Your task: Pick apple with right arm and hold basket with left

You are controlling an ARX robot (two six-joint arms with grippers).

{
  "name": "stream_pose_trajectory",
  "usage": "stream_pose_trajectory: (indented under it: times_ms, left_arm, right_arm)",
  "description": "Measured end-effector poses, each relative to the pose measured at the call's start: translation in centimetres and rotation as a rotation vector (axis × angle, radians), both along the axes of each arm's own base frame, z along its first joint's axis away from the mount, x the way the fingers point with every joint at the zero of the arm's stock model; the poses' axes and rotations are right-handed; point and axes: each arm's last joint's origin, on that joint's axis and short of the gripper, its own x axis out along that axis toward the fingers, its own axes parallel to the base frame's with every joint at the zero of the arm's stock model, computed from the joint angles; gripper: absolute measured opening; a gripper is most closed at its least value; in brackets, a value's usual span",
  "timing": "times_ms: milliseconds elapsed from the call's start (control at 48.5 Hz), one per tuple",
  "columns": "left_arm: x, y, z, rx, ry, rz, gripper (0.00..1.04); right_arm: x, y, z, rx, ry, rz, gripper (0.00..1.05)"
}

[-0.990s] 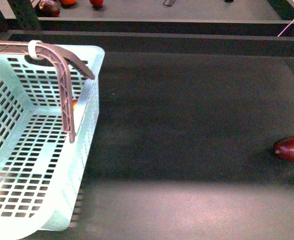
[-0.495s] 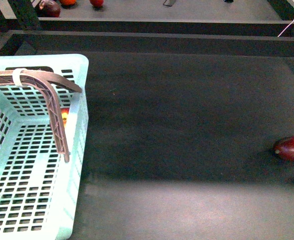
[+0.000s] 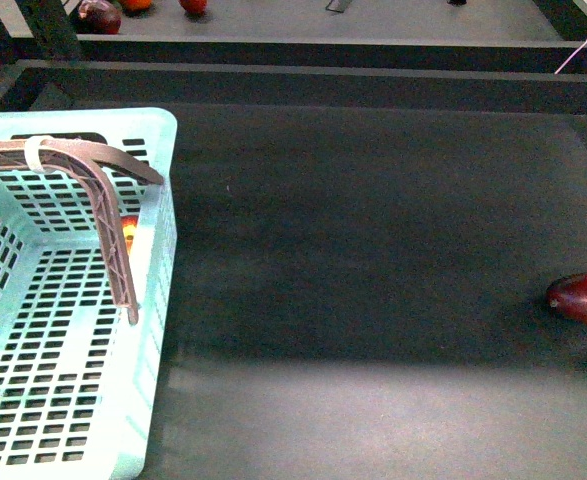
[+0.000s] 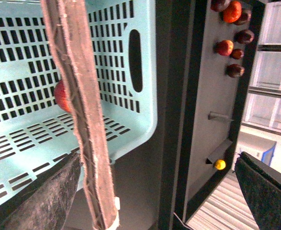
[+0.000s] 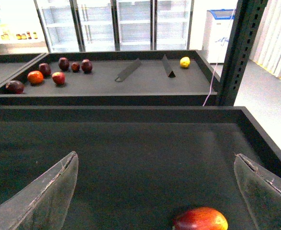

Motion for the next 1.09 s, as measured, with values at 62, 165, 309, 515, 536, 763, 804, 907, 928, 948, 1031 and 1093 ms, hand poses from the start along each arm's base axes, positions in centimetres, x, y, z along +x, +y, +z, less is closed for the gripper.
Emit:
stream_pose_trajectory:
  times_ms: [62,165,309,515,536,763,804,907,928,948,1031,1093]
  left_arm:
    - [0.0,0.0,0.1,0.000,-0.005,0.000,0.98]
    - [0.1,0.0,-0.1,0.041,-0.034,-0.055,0.96]
    - [-1.6,0.5,-1.9,0.658,-0.448,-0.386,0.69]
    - [-5.0,1.3,-2.4,1.326,-0.484,-0.510,0.30]
    - [-5.3,1.3,-2.7,1.350,-0.474,-0.522,0.25]
    - [-8.0,1.3,-4.0,1.420,-0.455,-0.547,0.03]
    - [-8.3,1.3,-4.1,1.422,-0.453,-0.548,0.03]
    - [-9.0,1.3,-4.4,1.424,-0.455,-0.548,0.03]
    - [-9.2,1.3,-4.4,1.425,-0.455,-0.548,0.03]
    - [-9.3,1.3,-4.5,1.425,-0.454,-0.548,0.03]
    - [-9.9,1.3,-4.7,1.426,-0.452,-0.550,0.03]
    - [-10.3,1.3,-4.9,1.426,-0.452,-0.550,0.03]
  right_arm:
    - [0.0,0.0,0.0,0.000,0.000,0.000,0.96]
    - [0.0,0.0,0.0,0.000,0.000,0.000,0.96]
    - [0.0,0.0,0.0,0.000,0.000,0.000,0.96]
    - [0.0,0.0,0.0,0.000,0.000,0.000,0.96]
    - [0.0,0.0,0.0,0.000,0.000,0.000,0.96]
    - [0.0,0.0,0.0,0.000,0.000,0.000,0.96]
    - [0.0,0.0,0.0,0.000,0.000,0.000,0.96]
    - [0.0,0.0,0.0,0.000,0.000,0.000,0.96]
    - [0.0,0.0,0.0,0.000,0.000,0.000,0.96]
    - [0.0,0.0,0.0,0.000,0.000,0.000,0.96]
    - [0.0,0.0,0.0,0.000,0.000,0.000,0.96]
    - [0.0,0.0,0.0,0.000,0.000,0.000,0.96]
